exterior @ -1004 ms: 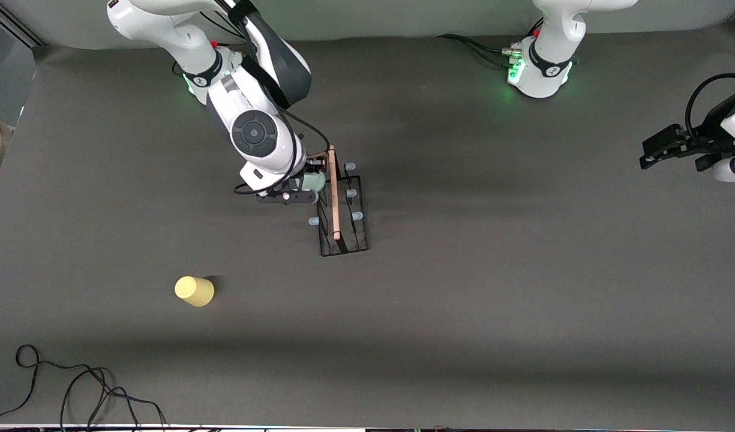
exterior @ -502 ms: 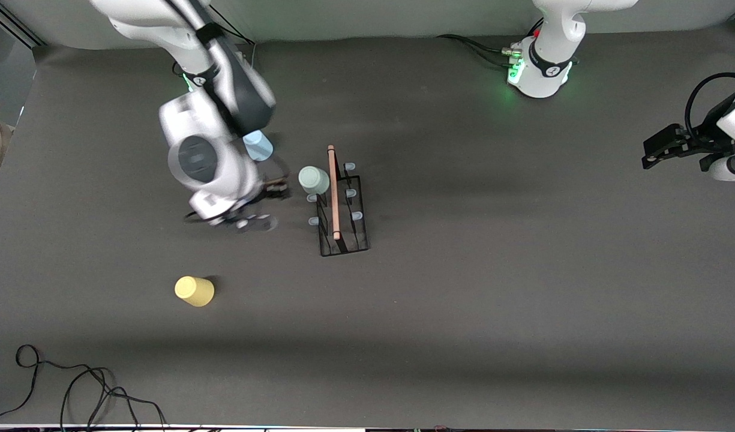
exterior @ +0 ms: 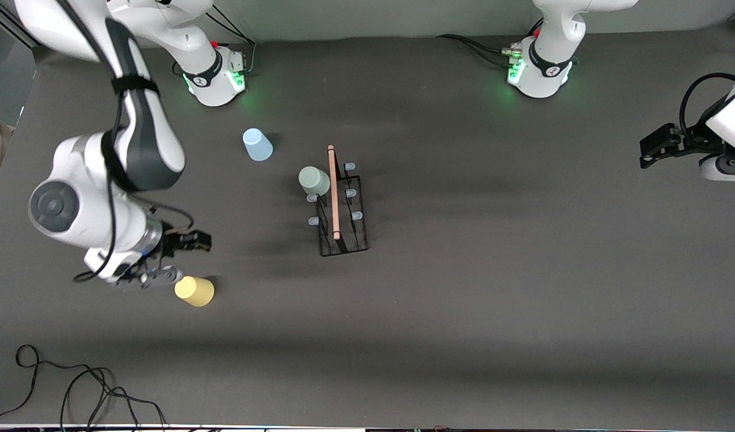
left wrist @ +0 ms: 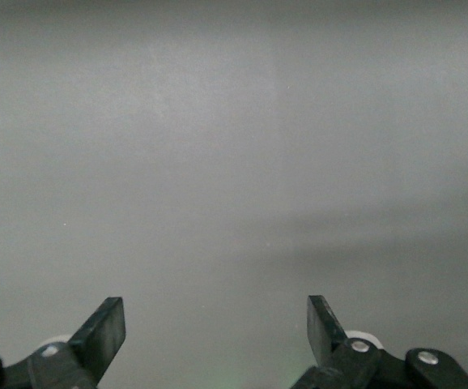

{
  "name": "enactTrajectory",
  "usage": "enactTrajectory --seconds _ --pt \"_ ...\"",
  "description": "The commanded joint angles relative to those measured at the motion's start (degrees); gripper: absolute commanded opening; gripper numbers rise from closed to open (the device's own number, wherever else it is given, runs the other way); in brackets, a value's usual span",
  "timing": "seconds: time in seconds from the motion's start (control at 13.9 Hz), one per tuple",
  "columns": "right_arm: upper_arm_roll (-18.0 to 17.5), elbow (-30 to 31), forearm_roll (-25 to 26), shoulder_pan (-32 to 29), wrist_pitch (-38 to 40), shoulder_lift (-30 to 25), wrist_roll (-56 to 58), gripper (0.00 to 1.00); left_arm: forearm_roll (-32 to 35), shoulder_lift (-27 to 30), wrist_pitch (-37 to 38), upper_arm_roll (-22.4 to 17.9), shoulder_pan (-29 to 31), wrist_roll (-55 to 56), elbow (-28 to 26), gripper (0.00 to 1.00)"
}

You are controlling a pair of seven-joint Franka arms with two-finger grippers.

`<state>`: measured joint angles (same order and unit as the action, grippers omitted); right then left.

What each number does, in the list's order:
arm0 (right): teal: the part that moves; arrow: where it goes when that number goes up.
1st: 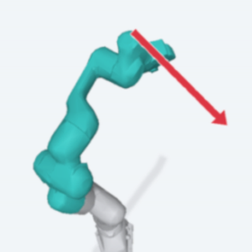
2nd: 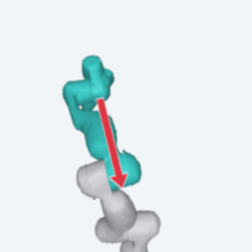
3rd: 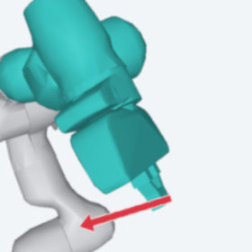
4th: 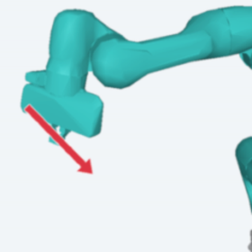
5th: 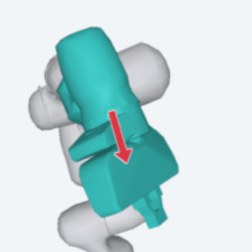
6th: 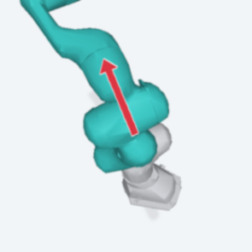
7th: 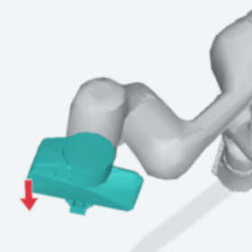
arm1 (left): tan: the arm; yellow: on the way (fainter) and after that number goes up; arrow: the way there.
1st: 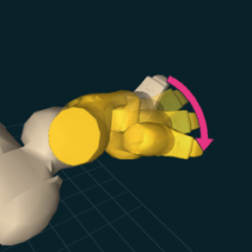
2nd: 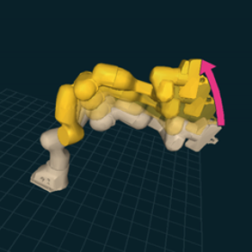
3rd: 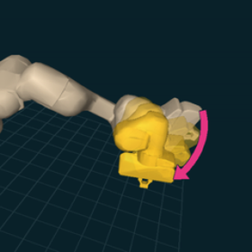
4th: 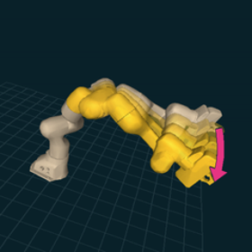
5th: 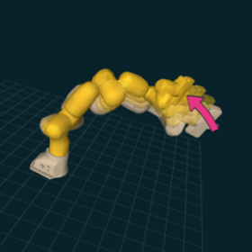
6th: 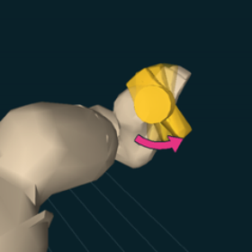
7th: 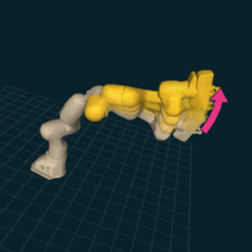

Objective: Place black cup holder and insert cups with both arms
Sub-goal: 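Move the right gripper to the yellow cup and grasp it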

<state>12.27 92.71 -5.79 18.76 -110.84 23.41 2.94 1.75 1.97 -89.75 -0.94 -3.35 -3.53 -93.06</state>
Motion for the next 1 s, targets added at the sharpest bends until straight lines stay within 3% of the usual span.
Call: enactTrajectory --seconds 0.0,0.22,0.65,0.79,0.93 --pt "0.29 -5.70 2.09 -2.39 -2.52 8.30 5.13 0.87 0.18 -0.21 1.69 -0.38 0.19 -0.96 1.56 1.00" --pt "0.38 -5.09 2.54 -4.42 -6.74 12.17 6.02 0.87 -0.69 -0.21 1.86 -0.38 0.18 -0.25 1.56 1.00" --pt "0.12 -0.34 1.75 -5.39 -16.68 14.90 5.94 0.86 -1.40 -0.39 2.65 -0.55 0.19 -0.25 1.56 1.00" --pt "0.03 -0.42 1.66 -5.31 -16.51 14.99 5.85 0.70 -0.96 -0.48 2.65 -0.46 0.01 -1.12 1.56 1.00" --pt "0.03 -0.51 1.66 -5.13 -15.64 14.29 5.76 0.41 -0.96 -0.48 2.65 -0.38 0.01 -1.31 1.56 1.00"
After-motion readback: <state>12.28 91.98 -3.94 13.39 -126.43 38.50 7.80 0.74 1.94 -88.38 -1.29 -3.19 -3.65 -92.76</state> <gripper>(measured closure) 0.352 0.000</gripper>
